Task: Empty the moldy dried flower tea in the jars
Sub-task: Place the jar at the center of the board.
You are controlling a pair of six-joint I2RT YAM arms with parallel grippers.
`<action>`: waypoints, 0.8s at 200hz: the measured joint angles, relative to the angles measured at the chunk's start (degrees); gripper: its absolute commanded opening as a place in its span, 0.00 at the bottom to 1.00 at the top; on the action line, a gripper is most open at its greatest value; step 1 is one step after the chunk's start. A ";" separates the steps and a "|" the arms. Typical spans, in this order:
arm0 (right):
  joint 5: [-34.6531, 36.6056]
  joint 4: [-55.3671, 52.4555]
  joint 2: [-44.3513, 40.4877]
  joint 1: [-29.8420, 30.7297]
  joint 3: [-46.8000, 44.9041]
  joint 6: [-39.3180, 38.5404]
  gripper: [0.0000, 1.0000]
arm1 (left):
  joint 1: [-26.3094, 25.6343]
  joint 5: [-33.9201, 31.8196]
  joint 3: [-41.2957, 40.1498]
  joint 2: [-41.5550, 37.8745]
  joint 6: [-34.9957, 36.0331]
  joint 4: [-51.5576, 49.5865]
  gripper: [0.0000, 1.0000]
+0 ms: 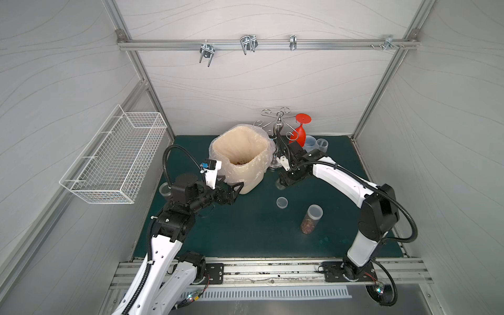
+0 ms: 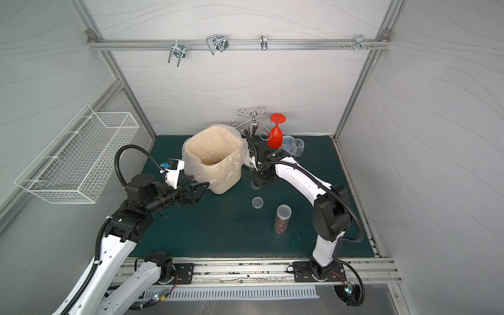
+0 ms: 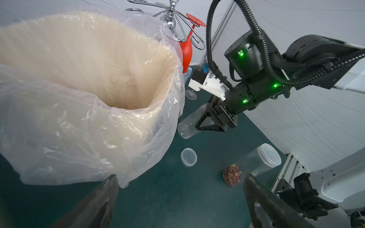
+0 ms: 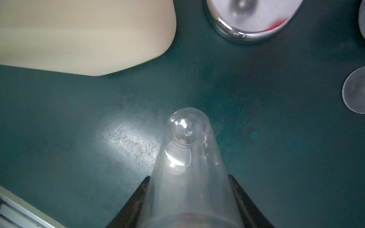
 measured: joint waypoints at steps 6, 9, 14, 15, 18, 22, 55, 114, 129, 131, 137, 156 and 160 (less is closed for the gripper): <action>0.26 0.04 0.52 0.00 0.13 -0.15 0.39 | 0.00 0.02 -0.07 -0.04 -0.02 0.04 0.99; 0.46 0.07 0.72 0.02 0.17 -0.20 0.39 | 0.00 0.02 -0.11 -0.09 -0.02 0.09 0.99; 0.61 0.13 1.11 0.00 0.24 -0.31 0.39 | 0.00 0.07 -0.20 -0.17 -0.04 0.17 0.99; 0.61 0.15 1.18 0.00 0.24 -0.35 0.39 | 0.00 0.07 -0.20 -0.20 -0.04 0.20 0.99; 0.74 0.20 1.33 0.00 0.28 -0.42 0.39 | 0.00 0.07 -0.26 -0.24 -0.04 0.24 0.99; 0.85 0.24 1.68 0.00 0.35 -0.61 0.39 | 0.00 0.09 -0.31 -0.28 -0.07 0.31 0.99; 2.05 1.16 4.42 0.00 1.14 -1.20 0.39 | 0.00 0.20 -0.42 -0.63 -0.17 0.63 0.99; 3.45 1.44 8.31 0.00 2.14 -2.21 0.43 | 0.00 0.20 -0.63 -0.70 -0.20 1.01 0.99; 3.61 1.44 8.92 0.02 2.16 -2.36 0.45 | 0.00 0.20 -0.72 -0.74 -0.20 1.05 0.99; 3.63 1.44 8.98 0.02 2.16 -2.38 0.45 | 0.00 0.20 -0.72 -0.74 -0.20 1.03 0.99; 3.63 1.42 9.25 0.02 2.19 -2.43 0.45 | 0.00 0.20 -0.72 -0.74 -0.20 1.05 0.99; 3.63 1.25 10.34 0.02 2.84 -2.60 0.47 | 0.00 0.20 -0.72 -0.76 -0.20 1.07 0.99; 3.65 1.25 10.64 0.02 3.06 -2.60 0.48 | 0.00 0.20 -0.72 -0.76 -0.20 1.07 0.99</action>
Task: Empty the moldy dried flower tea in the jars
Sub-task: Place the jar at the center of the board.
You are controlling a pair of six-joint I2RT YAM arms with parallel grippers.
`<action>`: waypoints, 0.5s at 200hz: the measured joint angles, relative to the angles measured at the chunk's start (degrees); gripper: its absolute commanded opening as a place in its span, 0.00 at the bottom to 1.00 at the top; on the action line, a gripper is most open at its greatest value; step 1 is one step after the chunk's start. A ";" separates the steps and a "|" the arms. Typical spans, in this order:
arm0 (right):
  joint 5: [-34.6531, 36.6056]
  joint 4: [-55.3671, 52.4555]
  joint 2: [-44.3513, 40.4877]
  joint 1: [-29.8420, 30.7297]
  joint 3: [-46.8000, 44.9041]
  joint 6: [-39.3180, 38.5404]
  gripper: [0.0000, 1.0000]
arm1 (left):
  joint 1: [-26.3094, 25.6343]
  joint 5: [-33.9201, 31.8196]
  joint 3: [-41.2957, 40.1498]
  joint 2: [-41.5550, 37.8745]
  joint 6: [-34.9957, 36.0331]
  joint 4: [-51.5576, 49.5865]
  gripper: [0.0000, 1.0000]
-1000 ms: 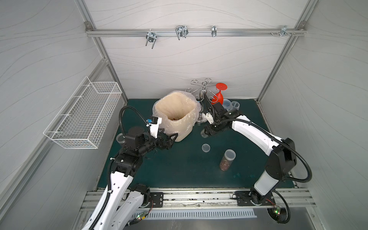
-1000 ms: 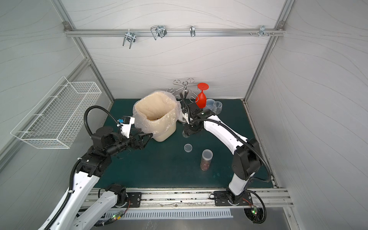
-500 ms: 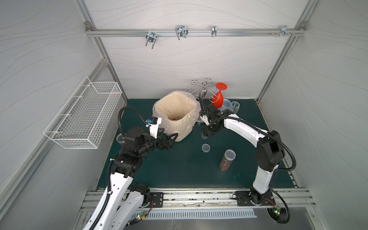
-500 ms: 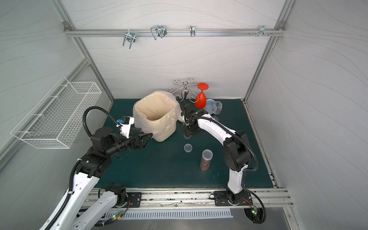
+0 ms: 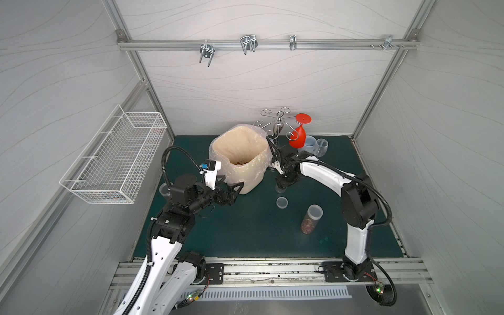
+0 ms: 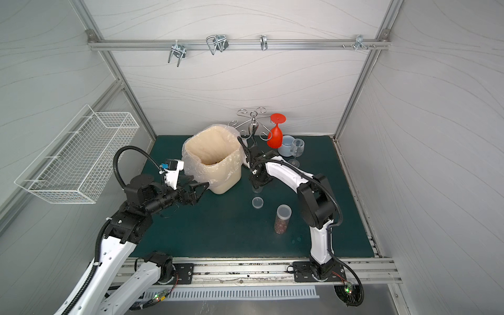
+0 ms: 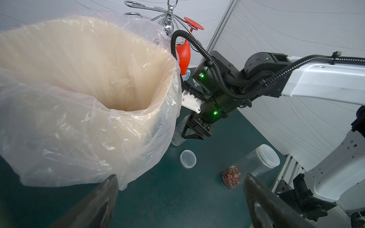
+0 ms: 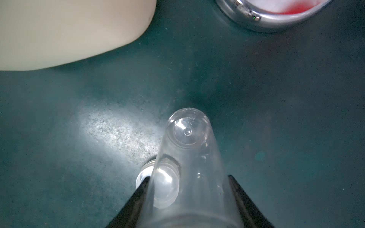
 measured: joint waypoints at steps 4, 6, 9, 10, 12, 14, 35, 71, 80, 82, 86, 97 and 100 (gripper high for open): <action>0.00 0.02 0.15 0.00 0.17 0.00 0.49 | 0.00 0.00 0.00 0.00 -0.02 -0.02 0.99; 0.00 0.00 0.26 0.00 0.33 0.00 0.50 | 0.00 0.00 0.00 0.00 -0.02 -0.02 0.99; 0.00 -0.04 0.37 0.00 0.55 0.00 0.51 | 0.00 0.00 0.00 0.00 -0.02 0.00 0.99; 0.00 -0.07 0.42 0.00 0.59 0.00 0.51 | 0.00 0.00 0.00 0.00 -0.02 0.00 0.99; 0.00 -0.07 0.48 0.00 0.68 0.00 0.52 | 0.00 0.00 0.00 0.00 -0.02 0.00 0.99; 0.00 -0.07 0.55 0.00 0.76 0.00 0.52 | 0.00 0.00 0.00 0.00 -0.02 0.00 0.99; 0.00 -0.26 0.74 0.00 1.03 -0.04 0.62 | 0.00 0.00 0.00 0.00 -0.02 -0.02 0.99; -0.07 -0.52 1.11 0.00 1.31 -0.44 0.74 | 0.00 0.00 0.00 -0.02 -0.02 -0.02 0.99; -0.04 -0.66 1.29 0.00 1.66 -0.46 0.76 | 0.00 0.00 0.00 -0.04 -0.02 -0.02 0.99; -0.04 -0.70 1.31 0.00 1.73 -0.52 0.76 | 0.00 0.00 0.00 -0.04 -0.02 0.00 0.99; -0.04 -0.76 1.38 0.00 1.84 -0.55 0.76 | 0.00 0.00 0.00 -0.04 -0.02 0.00 0.99; -0.07 -0.98 1.38 0.00 2.01 -0.59 0.77 | 0.00 0.00 0.00 -0.04 -0.02 0.00 0.99; -0.07 -1.05 1.38 0.00 2.05 -0.59 0.77 | 0.00 0.00 0.00 -0.04 -0.02 -0.02 0.99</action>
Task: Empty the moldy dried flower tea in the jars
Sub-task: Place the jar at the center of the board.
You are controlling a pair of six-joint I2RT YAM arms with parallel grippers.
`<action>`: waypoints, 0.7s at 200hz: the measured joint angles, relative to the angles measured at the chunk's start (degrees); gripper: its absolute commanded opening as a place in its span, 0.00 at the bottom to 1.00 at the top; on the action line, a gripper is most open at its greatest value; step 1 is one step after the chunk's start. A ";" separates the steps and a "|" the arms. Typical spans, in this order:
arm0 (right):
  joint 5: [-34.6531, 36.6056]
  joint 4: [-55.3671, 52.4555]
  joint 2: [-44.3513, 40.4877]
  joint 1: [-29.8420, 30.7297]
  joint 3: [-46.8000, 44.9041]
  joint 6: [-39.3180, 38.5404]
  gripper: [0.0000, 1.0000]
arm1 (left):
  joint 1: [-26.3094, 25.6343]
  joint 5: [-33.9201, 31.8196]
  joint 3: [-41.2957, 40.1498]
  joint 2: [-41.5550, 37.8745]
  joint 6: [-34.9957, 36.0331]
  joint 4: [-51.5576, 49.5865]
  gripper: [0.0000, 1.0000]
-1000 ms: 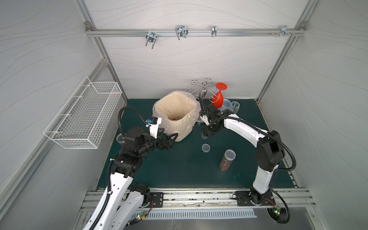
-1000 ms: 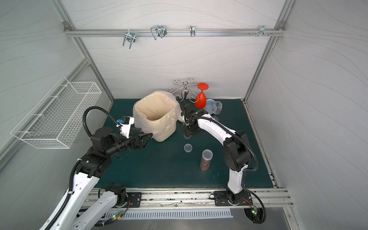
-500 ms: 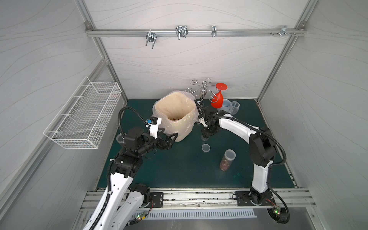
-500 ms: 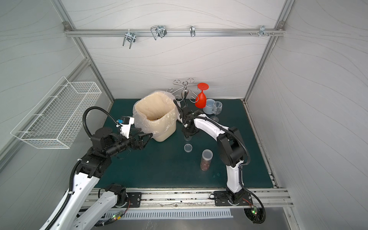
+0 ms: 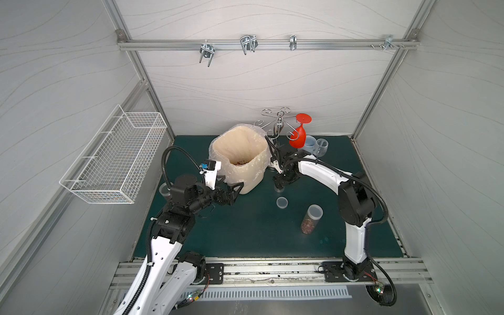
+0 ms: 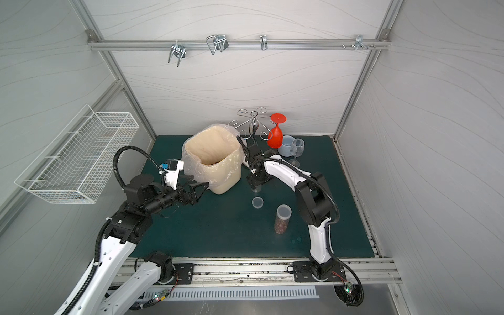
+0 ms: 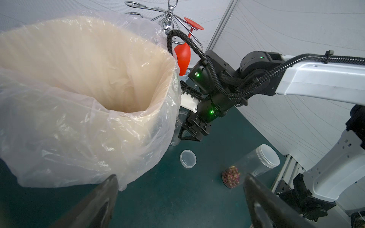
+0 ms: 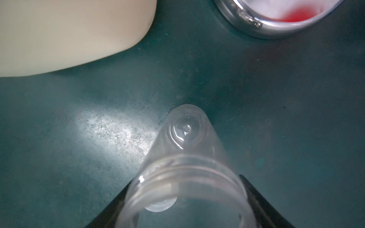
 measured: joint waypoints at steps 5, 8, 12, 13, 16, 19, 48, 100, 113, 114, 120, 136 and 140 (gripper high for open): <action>0.00 -0.15 0.00 0.00 0.07 0.00 0.78 | 0.00 0.00 0.00 0.00 0.00 0.02 0.99; -0.02 -0.22 0.00 0.00 0.09 0.00 0.78 | 0.00 0.00 0.00 0.00 0.00 0.00 0.99; 0.00 -0.33 0.00 0.00 0.15 0.00 0.78 | 0.00 0.00 0.00 0.00 0.00 0.00 0.99; 0.00 -0.35 0.00 0.00 0.15 0.00 0.78 | 0.00 0.00 0.00 0.00 0.00 0.00 0.99; -0.02 -0.37 0.00 0.00 0.17 0.00 0.78 | 0.00 0.00 0.00 0.00 0.00 0.00 0.99; -0.02 -0.42 0.00 0.00 0.20 0.00 0.78 | 0.00 0.00 0.00 0.00 0.00 0.00 0.99; -0.33 -0.83 0.00 0.00 0.48 0.00 0.79 | 0.00 0.00 0.00 -0.02 0.00 0.00 0.99; -2.08 -0.96 -3.61 0.04 -0.55 0.22 0.81 | 0.00 0.00 0.00 -0.07 0.00 0.00 0.99; -2.49 -0.92 -6.32 0.07 -0.96 0.44 0.82 | 0.00 0.00 0.00 -0.07 0.00 0.00 0.99; -2.49 -0.92 -6.51 0.07 -0.96 0.44 0.82 | 0.00 0.00 0.00 -0.07 0.00 0.00 0.99; -2.69 -0.87 -7.85 0.07 -1.16 0.48 0.83 | 0.00 0.00 0.00 -0.07 0.00 0.00 0.99; -3.08 -0.83 -11.89 0.20 -1.60 0.68 0.84 | 0.00 0.00 0.00 -0.07 0.00 0.00 0.99; -3.19 -0.85 -12.87 0.22 -1.68 0.68 0.85 | 0.00 0.00 0.00 -0.07 -0.02 0.00 0.99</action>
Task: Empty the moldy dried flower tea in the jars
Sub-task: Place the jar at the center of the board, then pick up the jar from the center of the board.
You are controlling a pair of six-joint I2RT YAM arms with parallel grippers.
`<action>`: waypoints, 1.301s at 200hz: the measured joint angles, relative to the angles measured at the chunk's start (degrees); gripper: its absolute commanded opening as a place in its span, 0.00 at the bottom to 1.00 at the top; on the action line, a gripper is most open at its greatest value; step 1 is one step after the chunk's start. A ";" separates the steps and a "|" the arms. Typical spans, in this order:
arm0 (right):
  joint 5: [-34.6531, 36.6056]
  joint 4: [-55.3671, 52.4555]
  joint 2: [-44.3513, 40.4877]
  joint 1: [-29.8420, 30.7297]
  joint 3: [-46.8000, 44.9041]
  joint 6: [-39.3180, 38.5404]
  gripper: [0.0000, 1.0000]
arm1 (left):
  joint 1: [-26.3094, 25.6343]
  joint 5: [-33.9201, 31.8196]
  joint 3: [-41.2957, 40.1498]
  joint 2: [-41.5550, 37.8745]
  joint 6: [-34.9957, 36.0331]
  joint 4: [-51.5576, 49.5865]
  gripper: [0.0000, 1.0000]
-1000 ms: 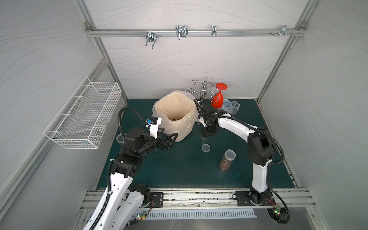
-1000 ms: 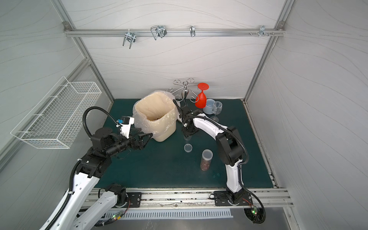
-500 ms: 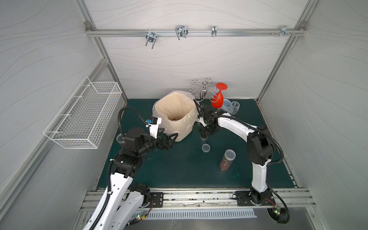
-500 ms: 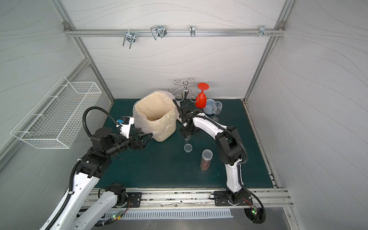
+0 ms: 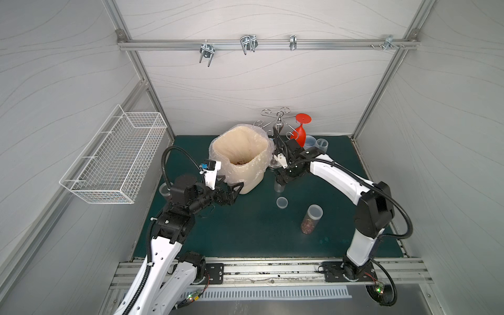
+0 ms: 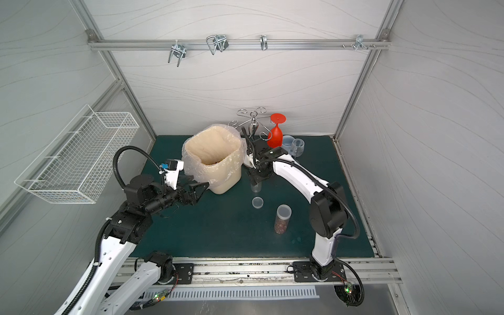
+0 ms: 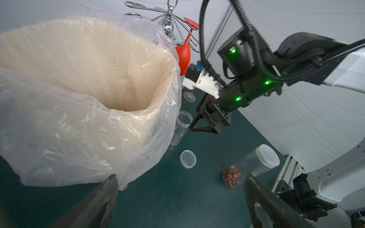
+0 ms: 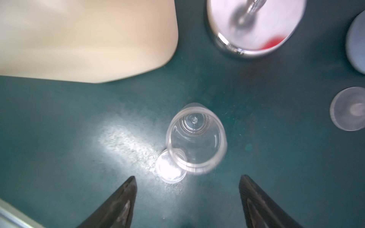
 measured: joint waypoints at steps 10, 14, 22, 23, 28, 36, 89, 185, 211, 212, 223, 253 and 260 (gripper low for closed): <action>-0.07 0.09 -2.45 0.04 -0.39 0.11 0.85 | 0.00 0.00 0.00 0.00 -0.07 0.00 0.99; -0.11 0.07 -3.41 0.07 -0.61 0.11 0.85 | 0.00 0.00 0.00 0.00 -0.11 0.00 0.99; -0.11 0.02 -5.31 0.11 -1.14 0.20 0.86 | 0.00 0.00 0.00 0.00 -0.17 -0.02 0.99; -0.09 0.02 -5.60 0.11 -1.25 0.22 0.86 | 0.00 0.00 0.00 0.00 -0.17 0.00 0.99; -0.11 -0.04 -6.71 0.11 -1.62 0.22 0.86 | 0.00 0.00 0.00 0.00 -0.20 0.00 0.99; -0.09 -0.13 -8.61 0.13 -2.36 0.26 0.86 | 0.00 0.00 0.00 0.00 -0.24 0.00 0.99; -1.03 -2.89 -23.17 0.22 -8.85 2.51 0.90 | 0.00 0.81 0.00 0.00 -0.85 0.04 0.99; 0.46 -18.27 -36.50 2.49 -18.14 9.42 0.95 | 0.00 3.69 0.00 0.11 -1.42 0.48 0.99; 0.72 -20.41 -36.79 4.13 -20.26 10.84 0.95 | 0.00 4.39 0.00 0.22 -1.55 0.52 0.99; 0.74 -20.46 -36.79 4.22 -20.26 10.86 0.95 | 0.00 4.44 0.00 0.22 -1.55 0.52 0.99; 0.85 -20.68 -36.74 4.90 -20.33 11.06 0.95 | 0.00 4.74 0.00 0.35 -1.68 0.52 0.99; 1.18 -20.83 -35.30 5.73 -20.39 12.07 0.91 | 0.00 4.96 0.00 0.44 -1.73 0.52 0.99; 1.33 -20.87 -34.47 5.75 -20.39 12.37 0.90 | 0.00 4.96 0.00 0.44 -1.73 0.50 0.99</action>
